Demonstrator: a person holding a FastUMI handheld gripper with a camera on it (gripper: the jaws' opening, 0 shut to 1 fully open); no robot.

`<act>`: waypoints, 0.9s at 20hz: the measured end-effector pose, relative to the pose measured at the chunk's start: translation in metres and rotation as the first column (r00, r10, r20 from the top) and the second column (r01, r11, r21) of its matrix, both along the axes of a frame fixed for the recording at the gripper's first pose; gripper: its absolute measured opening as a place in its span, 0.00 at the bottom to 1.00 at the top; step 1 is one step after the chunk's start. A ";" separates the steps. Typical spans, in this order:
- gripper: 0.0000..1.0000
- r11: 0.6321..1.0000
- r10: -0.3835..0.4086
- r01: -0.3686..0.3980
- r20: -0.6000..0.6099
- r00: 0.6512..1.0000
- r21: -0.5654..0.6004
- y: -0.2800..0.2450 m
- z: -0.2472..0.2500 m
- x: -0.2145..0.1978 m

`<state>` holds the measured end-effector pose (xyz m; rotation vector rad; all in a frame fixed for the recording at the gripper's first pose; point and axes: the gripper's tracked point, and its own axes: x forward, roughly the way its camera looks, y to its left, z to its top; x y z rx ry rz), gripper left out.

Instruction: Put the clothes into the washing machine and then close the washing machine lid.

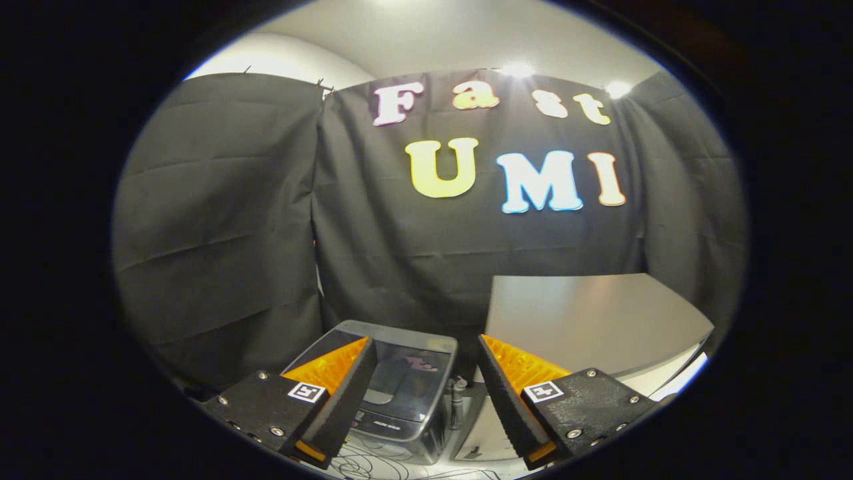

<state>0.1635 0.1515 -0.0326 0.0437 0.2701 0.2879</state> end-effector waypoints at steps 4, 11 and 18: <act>0.93 0.998 -0.055 0.055 0.032 0.998 0.001 -0.061 0.014 -0.016; 0.92 0.991 -0.137 0.136 0.076 0.988 0.011 -0.146 0.029 -0.042; 0.92 0.985 -0.173 0.174 0.114 0.978 0.002 -0.189 0.038 -0.061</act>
